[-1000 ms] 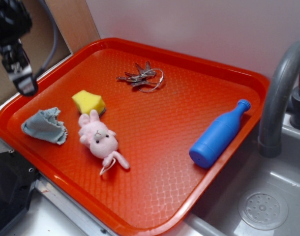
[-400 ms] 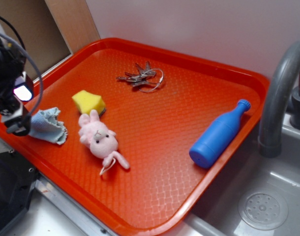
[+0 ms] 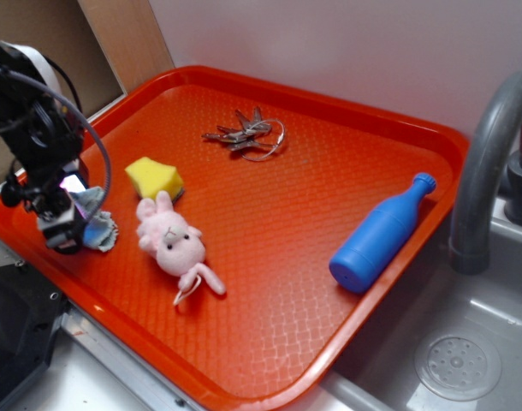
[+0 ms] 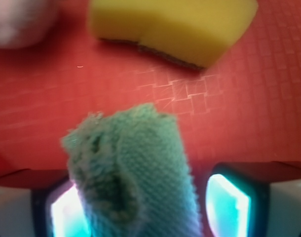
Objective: Grab the blue cloth.
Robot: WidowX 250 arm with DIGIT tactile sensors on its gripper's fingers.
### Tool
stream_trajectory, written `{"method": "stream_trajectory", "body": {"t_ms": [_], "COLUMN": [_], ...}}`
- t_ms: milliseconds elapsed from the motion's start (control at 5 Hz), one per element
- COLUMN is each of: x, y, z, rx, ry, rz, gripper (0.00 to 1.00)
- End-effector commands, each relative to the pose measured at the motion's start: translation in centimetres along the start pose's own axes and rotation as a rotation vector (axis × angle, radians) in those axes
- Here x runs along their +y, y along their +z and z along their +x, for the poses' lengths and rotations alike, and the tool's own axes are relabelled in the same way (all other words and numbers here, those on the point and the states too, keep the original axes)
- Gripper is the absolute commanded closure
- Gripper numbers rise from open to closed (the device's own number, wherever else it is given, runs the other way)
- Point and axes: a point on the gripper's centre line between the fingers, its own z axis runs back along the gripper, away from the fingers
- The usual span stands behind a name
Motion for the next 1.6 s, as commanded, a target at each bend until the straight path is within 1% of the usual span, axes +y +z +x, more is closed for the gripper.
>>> {"method": "stream_trajectory", "body": {"t_ms": [0, 200, 400, 600, 800, 1000, 1200, 1400], "x": [-0.7, -0.6, -0.9, -0.9, -1.6, -2.1, -2.0, -1.6], "y": [2.7, 5.3, 10.4, 15.5, 20.2, 24.7, 24.9, 23.8], "z": [0.7, 2.0, 4.8, 6.3, 7.5, 8.1, 8.7, 8.8], "rx": [-0.112, -0.149, -0.235, -0.285, -0.21, -0.233, -0.249, -0.206], "ry": [-0.015, 0.046, 0.291, 0.494, 0.633, 0.675, 0.695, 0.698], "rz": [0.021, 0.121, 0.047, -0.142, -0.103, -0.059, -0.025, 0.011], "gripper": [1.0, 1.0, 1.0, 1.0, 1.0, 1.0, 1.0, 1.0]}}
